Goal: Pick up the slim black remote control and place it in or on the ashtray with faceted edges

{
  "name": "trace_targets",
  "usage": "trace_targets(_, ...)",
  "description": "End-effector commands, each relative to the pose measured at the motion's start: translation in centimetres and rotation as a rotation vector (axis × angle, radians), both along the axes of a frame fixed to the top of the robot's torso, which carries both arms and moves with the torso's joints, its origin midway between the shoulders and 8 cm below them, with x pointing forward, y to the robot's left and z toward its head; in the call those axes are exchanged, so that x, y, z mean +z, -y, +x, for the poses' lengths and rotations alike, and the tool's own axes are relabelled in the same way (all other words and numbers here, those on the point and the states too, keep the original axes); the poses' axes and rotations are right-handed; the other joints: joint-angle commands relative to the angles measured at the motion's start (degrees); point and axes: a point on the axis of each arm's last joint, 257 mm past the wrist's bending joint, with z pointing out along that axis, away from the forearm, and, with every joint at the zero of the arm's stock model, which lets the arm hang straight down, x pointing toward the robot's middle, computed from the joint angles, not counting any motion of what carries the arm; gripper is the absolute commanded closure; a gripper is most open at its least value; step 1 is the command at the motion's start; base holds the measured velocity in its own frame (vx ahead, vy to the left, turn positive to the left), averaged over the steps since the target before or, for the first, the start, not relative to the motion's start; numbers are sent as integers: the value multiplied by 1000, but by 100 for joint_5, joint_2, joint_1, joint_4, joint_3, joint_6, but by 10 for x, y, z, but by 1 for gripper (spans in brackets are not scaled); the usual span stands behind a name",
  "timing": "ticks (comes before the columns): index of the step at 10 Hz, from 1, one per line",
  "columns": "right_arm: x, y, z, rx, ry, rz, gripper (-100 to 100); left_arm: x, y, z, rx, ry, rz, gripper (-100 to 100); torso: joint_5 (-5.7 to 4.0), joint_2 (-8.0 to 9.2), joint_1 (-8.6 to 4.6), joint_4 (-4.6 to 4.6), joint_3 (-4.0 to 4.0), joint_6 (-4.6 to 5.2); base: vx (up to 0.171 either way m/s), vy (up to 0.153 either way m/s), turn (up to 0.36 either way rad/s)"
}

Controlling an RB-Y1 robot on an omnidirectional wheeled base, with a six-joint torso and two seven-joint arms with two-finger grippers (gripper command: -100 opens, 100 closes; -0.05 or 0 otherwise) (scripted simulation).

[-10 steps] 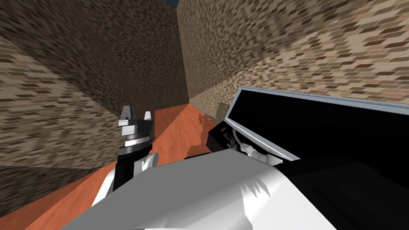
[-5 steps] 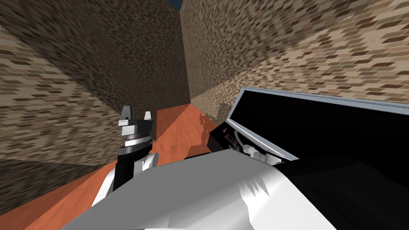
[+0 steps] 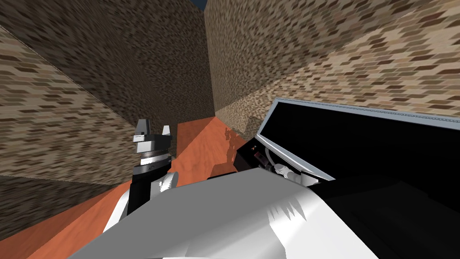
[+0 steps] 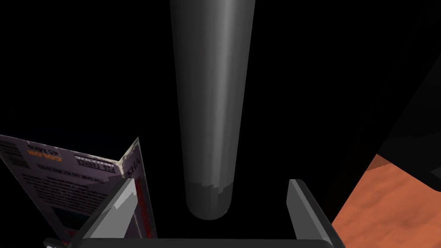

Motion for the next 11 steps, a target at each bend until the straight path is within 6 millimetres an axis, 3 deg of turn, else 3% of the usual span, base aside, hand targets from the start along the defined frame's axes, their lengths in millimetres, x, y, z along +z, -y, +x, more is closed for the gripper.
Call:
trace_targets(1, -10, -10, -4, -8, 1, 0, -100, 0, 0, 0, 0, 0, 0, 0, 0, 0, 0, 0, 0, 0, 15, -40, 62)
trace_targets(3, -21, -23, -10, -18, 1, 0, -100, 0, 0, 0, 0, 0, 0, 0, -6, -3, -26, 0, -2, -1, 22, -88, 66)
trace_targets(6, -22, -23, -12, -16, -4, 2, -100, 0, 0, 0, 0, 0, 0, 0, -11, -8, -32, -1, -4, -2, 11, -29, 4)
trace_targets(7, -22, -23, -12, -18, -3, 2, 100, 0, 0, 0, 0, 0, 0, 0, -12, -9, -32, -1, -5, -3, 0, 0, 0)
trace_targets(11, -21, -23, -11, -19, -2, 2, 100, 0, 0, 0, 0, 0, 0, 0, -23, -14, -46, -5, -9, -5, 0, 0, 0)
